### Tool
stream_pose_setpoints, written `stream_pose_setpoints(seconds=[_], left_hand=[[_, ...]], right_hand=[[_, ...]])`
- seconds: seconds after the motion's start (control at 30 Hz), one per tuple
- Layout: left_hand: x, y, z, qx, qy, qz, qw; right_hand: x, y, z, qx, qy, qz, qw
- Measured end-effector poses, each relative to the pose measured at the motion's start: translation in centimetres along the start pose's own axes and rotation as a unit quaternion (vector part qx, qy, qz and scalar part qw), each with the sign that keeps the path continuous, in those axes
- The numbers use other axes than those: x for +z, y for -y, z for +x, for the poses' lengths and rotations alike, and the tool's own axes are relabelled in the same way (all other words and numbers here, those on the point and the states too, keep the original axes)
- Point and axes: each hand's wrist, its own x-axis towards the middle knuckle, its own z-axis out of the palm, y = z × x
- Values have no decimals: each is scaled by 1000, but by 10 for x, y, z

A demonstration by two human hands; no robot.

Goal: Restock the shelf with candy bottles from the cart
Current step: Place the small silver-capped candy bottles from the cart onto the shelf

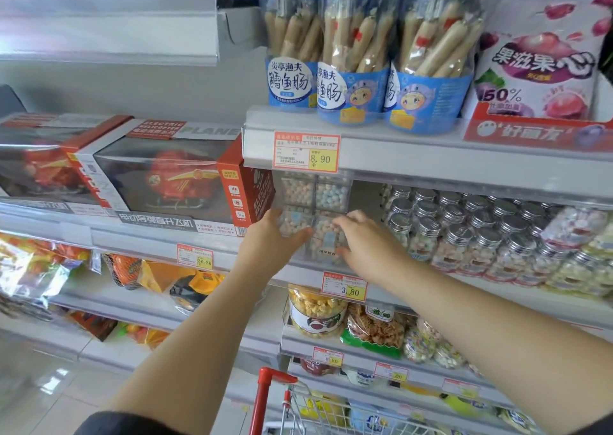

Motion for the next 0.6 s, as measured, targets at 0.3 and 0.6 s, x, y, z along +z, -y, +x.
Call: stream_pose_setpoints(seconds=[0.3, 0.6], left_hand=[[-2, -10, 8, 10, 38, 111, 993], [5, -13, 1, 16, -50, 68, 996]], right_hand=[[-23, -14, -2, -7, 43, -209, 977], [-37, -23, -1, 20, 109, -212, 971]])
